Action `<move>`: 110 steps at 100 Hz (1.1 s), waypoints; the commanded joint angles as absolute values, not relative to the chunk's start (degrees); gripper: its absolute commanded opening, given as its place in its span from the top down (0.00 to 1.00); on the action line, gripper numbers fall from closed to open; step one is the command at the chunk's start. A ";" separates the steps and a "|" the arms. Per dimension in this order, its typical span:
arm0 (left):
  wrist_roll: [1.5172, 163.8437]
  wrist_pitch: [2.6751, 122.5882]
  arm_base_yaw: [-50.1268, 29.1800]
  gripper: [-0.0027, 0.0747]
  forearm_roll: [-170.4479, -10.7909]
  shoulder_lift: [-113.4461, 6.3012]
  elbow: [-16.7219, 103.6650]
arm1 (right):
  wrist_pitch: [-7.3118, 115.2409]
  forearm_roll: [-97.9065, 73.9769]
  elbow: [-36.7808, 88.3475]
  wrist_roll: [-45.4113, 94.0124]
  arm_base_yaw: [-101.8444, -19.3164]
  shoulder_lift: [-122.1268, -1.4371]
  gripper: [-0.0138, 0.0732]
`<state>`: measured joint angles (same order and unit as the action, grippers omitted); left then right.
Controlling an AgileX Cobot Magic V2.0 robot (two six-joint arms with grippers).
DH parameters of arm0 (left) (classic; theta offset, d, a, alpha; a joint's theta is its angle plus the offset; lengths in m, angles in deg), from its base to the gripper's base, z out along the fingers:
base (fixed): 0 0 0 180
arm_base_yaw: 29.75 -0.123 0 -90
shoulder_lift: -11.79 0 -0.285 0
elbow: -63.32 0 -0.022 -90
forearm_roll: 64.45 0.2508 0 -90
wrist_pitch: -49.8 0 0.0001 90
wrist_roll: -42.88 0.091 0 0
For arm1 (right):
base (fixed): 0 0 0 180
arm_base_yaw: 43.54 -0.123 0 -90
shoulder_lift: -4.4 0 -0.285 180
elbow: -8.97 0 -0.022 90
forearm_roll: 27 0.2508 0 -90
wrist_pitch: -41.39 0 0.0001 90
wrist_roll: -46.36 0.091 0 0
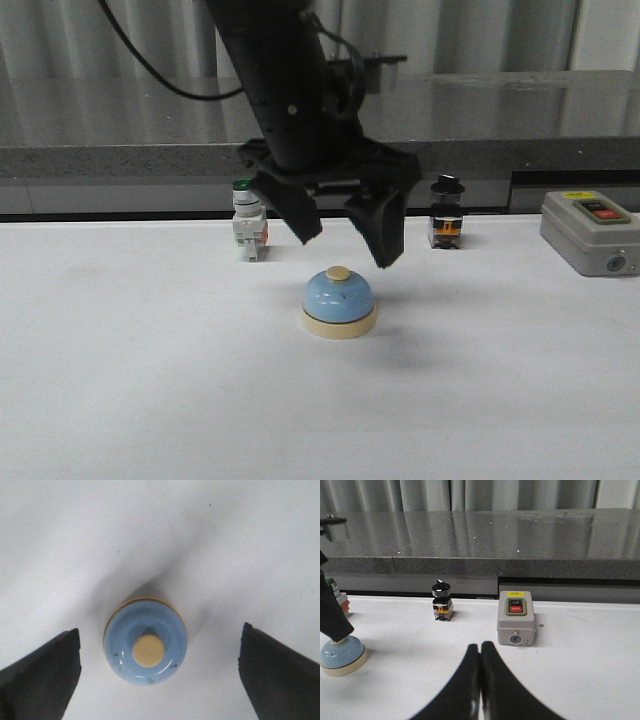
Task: Place and press bell with both arms
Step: 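Open the left gripper and raise it away from the bell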
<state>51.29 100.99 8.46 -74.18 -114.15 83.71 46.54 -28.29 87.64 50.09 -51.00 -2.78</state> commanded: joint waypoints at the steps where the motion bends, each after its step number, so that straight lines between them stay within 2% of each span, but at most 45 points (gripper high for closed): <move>1: 51.18 99.64 8.77 0.18 -75.40 -107.75 85.41 | 41.72 -28.03 86.85 49.72 -50.56 -1.72 0.91; 31: 50.84 97.04 6.28 0.18 -75.29 -100.17 85.41 | 41.72 -28.03 86.85 49.72 -50.56 -1.72 0.91; 56: 49.93 95.54 0.99 0.18 -75.29 -94.39 81.48 | 41.72 -28.03 86.85 49.72 -50.56 -1.72 0.91; 77: 49.46 91.17 -5.47 0.18 -75.41 -86.98 71.16 | 41.72 -28.03 86.85 49.72 -50.56 -1.72 0.91; 110: 49.33 79.79 -14.57 0.18 -76.68 -69.36 47.55 | 41.72 -28.03 86.85 49.72 -50.56 -1.72 0.91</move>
